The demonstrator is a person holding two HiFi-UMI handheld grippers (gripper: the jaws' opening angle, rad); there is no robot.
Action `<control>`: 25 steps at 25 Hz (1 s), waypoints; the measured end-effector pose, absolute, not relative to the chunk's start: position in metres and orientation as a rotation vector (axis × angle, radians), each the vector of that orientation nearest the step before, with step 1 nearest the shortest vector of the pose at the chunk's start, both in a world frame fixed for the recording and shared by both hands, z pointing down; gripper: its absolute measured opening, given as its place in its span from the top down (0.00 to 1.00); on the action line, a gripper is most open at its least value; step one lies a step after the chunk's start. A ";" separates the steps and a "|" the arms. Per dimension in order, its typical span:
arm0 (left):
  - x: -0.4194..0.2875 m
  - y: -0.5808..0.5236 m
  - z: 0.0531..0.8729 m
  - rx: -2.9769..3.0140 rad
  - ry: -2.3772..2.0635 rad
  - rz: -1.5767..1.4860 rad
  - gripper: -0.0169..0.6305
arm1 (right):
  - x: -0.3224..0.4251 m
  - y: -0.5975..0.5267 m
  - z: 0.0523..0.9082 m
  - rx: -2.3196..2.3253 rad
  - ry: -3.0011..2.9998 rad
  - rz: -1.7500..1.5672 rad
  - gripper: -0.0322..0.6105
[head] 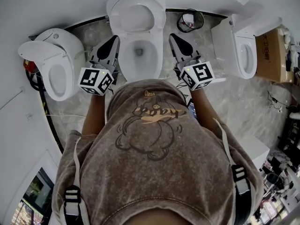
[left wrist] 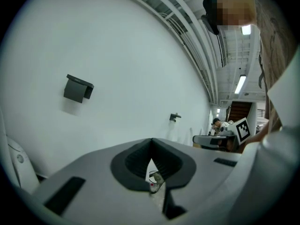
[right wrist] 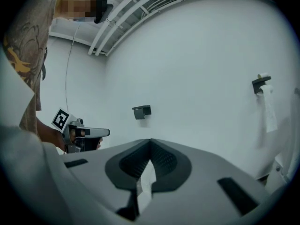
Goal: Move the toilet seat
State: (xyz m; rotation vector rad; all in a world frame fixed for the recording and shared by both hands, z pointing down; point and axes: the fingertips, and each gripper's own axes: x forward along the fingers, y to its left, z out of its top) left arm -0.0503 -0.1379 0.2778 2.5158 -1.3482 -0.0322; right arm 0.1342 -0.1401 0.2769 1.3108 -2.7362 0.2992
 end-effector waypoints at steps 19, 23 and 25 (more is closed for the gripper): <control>-0.061 -0.137 0.301 2.466 -1.409 0.021 0.96 | 0.139 -0.142 0.302 1.384 -2.672 0.315 0.95; -0.060 -0.135 0.300 2.464 -1.413 0.024 0.96 | 0.140 -0.143 0.302 1.388 -2.669 0.332 0.95; -0.061 -0.134 0.298 2.462 -1.411 0.012 0.96 | 0.139 -0.142 0.302 1.388 -2.672 0.335 0.95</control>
